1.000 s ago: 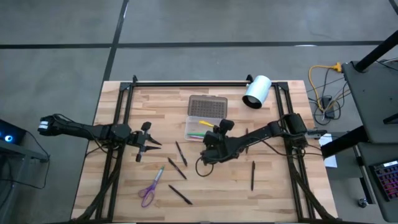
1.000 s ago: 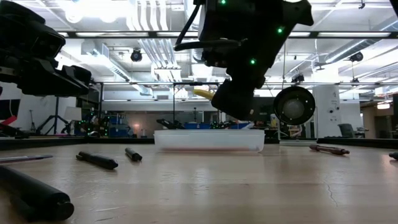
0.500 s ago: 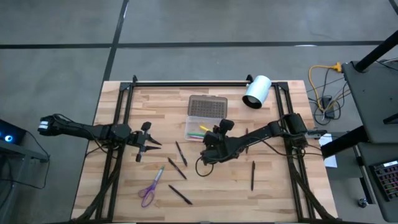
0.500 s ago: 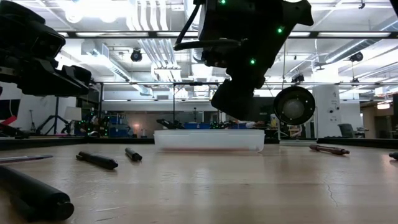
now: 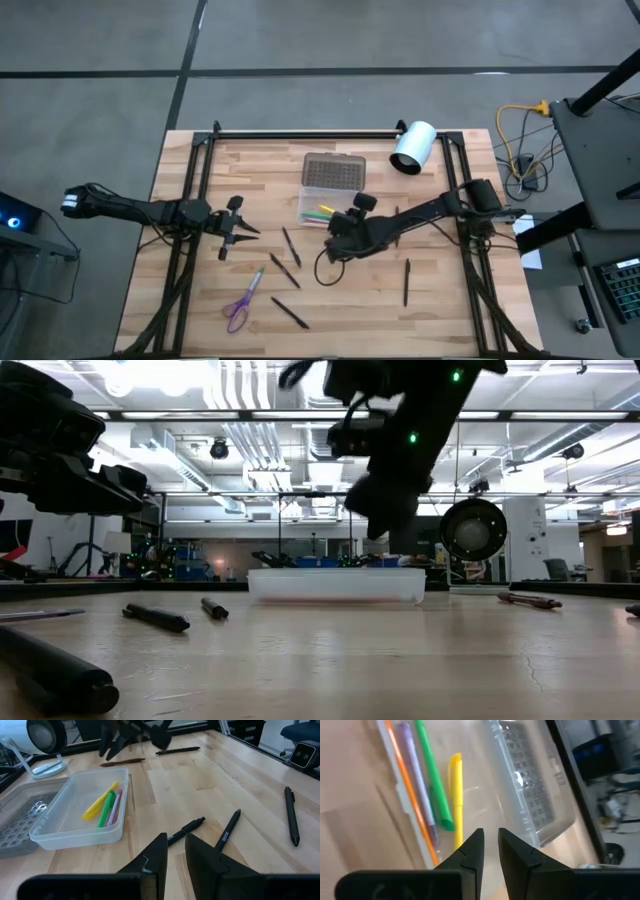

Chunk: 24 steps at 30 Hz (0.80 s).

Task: Pick & place school supplies into a supply box
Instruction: Put the brown pen into the black supply box

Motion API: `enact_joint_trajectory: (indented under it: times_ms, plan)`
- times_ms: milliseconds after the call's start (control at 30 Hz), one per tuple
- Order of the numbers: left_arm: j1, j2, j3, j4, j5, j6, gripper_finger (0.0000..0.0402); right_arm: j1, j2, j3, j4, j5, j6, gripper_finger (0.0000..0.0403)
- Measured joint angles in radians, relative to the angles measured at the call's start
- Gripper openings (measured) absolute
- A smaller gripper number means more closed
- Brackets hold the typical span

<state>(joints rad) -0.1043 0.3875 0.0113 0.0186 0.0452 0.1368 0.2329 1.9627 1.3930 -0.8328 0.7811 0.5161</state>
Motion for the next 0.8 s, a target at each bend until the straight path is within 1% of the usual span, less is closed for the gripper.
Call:
enact_joint_trajectory:
  times_ms: [167,267,333,533,600,667,800]
  plan:
    - [0.000,0.000,0.000,0.000,0.000,0.000,0.0054,0.000,-0.054,0.000,-0.006,-0.070,0.000,0.0047]
    - [0.000,0.000,0.000,0.000,0.000,0.000,0.0054,0.000,-0.070,0.000,-0.009,-0.142,0.000,0.0047]
    - [0.000,0.000,0.000,0.000,0.000,0.000,0.0054,-0.001,-0.072,0.000,-0.020,-0.228,0.004,0.0047]
    - [0.000,0.000,0.000,0.000,0.000,0.000,0.0054,-0.009,-0.072,0.000,-0.031,-0.570,0.005,0.0047]
    - [0.000,0.000,0.000,0.000,0.000,0.000,0.0054,-0.013,-0.072,-0.002,-0.032,-0.651,0.008,0.0047]
    - [0.000,0.000,0.000,0.000,0.000,0.000,0.0054,-0.013,-0.072,-0.002,-0.031,-0.689,0.030,0.0047]
    - [0.000,0.000,0.000,0.000,0.000,0.000,0.0054,-0.017,-0.072,-0.004,-0.082,-0.697,0.145,0.0047]
